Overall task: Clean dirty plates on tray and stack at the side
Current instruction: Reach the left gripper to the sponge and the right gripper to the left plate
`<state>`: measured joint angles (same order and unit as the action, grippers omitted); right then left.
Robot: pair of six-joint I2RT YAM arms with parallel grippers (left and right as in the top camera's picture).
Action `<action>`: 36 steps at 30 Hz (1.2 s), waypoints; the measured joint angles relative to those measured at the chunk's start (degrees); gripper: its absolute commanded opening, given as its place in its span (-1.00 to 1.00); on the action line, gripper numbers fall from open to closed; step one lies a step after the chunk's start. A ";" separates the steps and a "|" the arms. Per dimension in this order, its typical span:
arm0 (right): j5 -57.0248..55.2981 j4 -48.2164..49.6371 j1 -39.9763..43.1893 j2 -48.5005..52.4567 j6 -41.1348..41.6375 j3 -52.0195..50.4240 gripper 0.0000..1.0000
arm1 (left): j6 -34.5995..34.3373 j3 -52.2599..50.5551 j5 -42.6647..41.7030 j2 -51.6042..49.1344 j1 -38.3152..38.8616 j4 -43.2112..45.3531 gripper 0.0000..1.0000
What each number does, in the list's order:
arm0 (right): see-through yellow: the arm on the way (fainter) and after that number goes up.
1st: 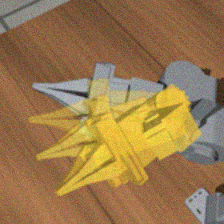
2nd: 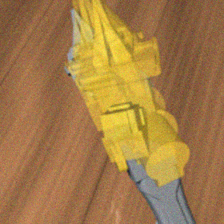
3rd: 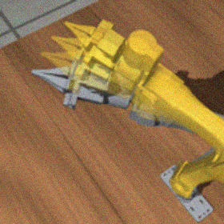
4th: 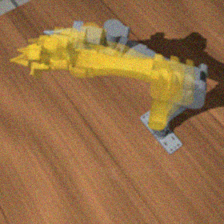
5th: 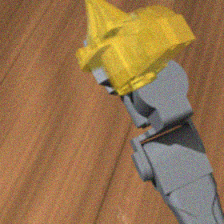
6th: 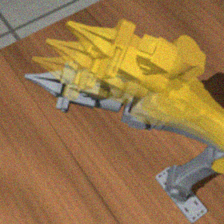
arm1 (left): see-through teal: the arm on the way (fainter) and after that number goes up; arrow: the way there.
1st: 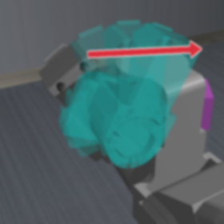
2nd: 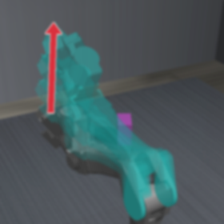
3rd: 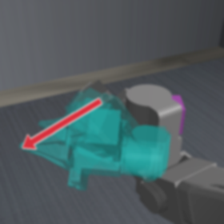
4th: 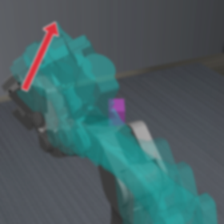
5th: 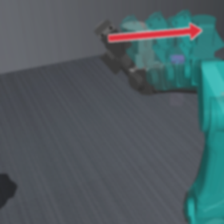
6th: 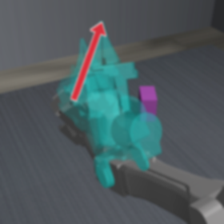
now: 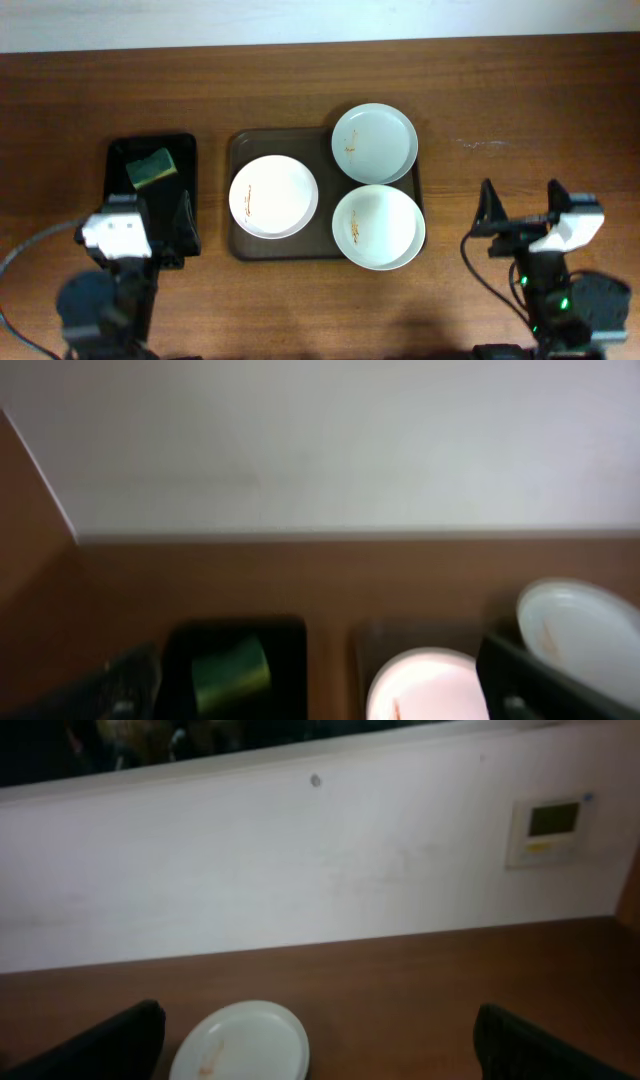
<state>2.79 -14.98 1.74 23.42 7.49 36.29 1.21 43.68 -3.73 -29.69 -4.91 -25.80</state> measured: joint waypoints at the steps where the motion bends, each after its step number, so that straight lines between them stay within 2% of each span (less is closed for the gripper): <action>1: 0.33 -3.13 0.00 3.72 -0.02 3.63 0.97 | -0.02 3.43 -0.46 -3.76 0.00 -1.38 0.98; 2: 0.59 -5.66 0.00 8.70 0.02 8.57 0.97 | -0.15 9.53 -1.09 -9.33 0.00 -7.34 0.98; 9: 3.78 -31.93 0.00 36.65 0.00 37.94 0.97 | -0.17 37.77 -5.35 -39.26 0.00 -30.69 0.98; 11: 4.09 -35.58 0.00 41.92 0.02 43.28 0.97 | -0.17 46.21 -8.66 -47.98 0.00 -37.83 0.98; 13: 4.24 -35.12 0.00 45.05 0.04 45.40 0.97 | -0.20 50.53 -11.39 -53.62 0.00 -39.93 0.98; 16: 8.26 -34.03 0.00 48.63 0.02 45.81 0.99 | -0.20 51.69 -14.75 -57.86 0.00 -43.17 0.98; 18: 14.64 -32.70 -0.02 52.02 0.68 45.90 0.89 | -0.20 51.71 -14.88 -59.08 0.00 -43.19 0.98; 22: 20.11 -31.41 -4.52 61.09 4.83 46.27 0.74 | -2.10 51.95 -6.08 -63.06 0.00 -42.97 0.98; 26: 17.75 -29.64 -16.65 69.42 10.45 46.27 0.51 | -3.69 51.95 3.04 -65.22 0.00 -42.32 0.98; 30: 11.19 -29.03 -27.47 77.11 14.80 46.27 0.17 | -3.89 51.95 6.25 -65.79 -1.64 -40.57 0.97; 36: 8.22 -22.73 -33.40 87.47 19.04 46.27 -0.16 | -4.07 51.98 7.48 -68.04 -7.98 -39.47 0.97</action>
<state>11.00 -37.71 -31.66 110.89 26.52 82.56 -2.85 95.66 3.75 -97.73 -12.88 -65.28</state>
